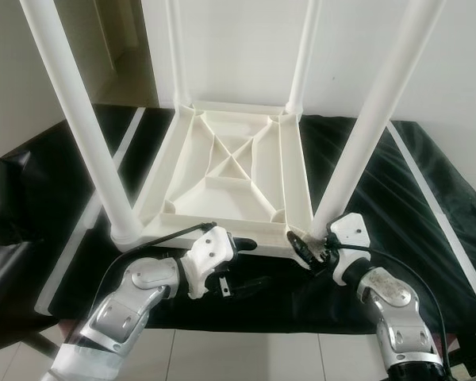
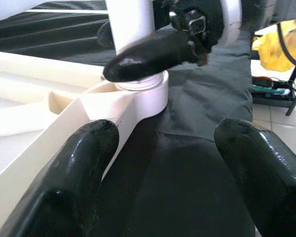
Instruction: Building children table
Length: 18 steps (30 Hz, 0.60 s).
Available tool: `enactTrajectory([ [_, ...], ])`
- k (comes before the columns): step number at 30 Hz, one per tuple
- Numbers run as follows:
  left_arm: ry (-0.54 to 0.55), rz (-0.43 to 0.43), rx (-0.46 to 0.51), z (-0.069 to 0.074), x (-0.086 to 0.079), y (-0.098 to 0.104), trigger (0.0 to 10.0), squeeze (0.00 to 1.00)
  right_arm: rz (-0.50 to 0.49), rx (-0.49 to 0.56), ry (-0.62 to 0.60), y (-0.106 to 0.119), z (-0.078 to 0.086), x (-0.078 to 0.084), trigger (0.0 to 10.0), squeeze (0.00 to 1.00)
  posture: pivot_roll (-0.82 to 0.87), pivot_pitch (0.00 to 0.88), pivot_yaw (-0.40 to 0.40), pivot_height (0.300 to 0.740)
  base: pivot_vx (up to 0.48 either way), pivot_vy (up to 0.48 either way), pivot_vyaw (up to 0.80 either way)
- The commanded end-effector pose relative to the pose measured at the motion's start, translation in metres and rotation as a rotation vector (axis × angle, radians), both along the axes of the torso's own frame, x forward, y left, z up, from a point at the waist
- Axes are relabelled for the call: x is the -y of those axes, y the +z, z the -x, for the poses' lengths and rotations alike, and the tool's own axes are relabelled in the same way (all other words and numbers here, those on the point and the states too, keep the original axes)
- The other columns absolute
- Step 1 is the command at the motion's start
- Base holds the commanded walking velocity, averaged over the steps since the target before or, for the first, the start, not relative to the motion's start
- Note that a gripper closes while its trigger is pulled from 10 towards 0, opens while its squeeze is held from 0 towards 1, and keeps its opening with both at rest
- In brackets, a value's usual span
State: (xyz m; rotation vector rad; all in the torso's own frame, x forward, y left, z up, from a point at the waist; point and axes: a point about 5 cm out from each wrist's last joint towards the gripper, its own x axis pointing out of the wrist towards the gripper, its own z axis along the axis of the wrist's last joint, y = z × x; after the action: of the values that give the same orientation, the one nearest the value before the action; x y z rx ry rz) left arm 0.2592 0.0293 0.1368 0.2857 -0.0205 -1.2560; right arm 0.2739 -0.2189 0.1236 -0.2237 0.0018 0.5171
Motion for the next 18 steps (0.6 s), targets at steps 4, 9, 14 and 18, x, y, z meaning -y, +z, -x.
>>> enactTrajectory([
  [4,-0.039,-0.002,0.007,0.001,0.002,0.004,10.0,0.00,-0.001,-0.023,0.039,-0.006,-0.002,-0.004,0.0,0.00,-0.02,0.000,-0.022,0.740,0.000,0.000,0.00],
  [9,-0.029,-0.001,0.010,0.001,0.001,0.004,10.0,0.00,-0.016,-0.027,0.025,-0.008,-0.001,-0.002,0.0,0.00,-0.03,0.000,-0.015,0.740,0.000,0.000,0.00],
  [14,0.013,0.004,0.027,-0.003,0.001,0.002,10.0,0.00,-0.094,-0.025,-0.045,-0.008,0.005,-0.007,10.0,0.00,-0.05,0.000,-0.018,0.740,0.000,0.000,0.00],
  [18,0.039,0.013,0.032,-0.006,0.001,0.002,10.0,0.00,-0.121,-0.016,-0.088,-0.008,0.008,-0.010,10.0,0.00,-0.05,0.000,-0.024,0.740,0.000,0.000,0.00],
])
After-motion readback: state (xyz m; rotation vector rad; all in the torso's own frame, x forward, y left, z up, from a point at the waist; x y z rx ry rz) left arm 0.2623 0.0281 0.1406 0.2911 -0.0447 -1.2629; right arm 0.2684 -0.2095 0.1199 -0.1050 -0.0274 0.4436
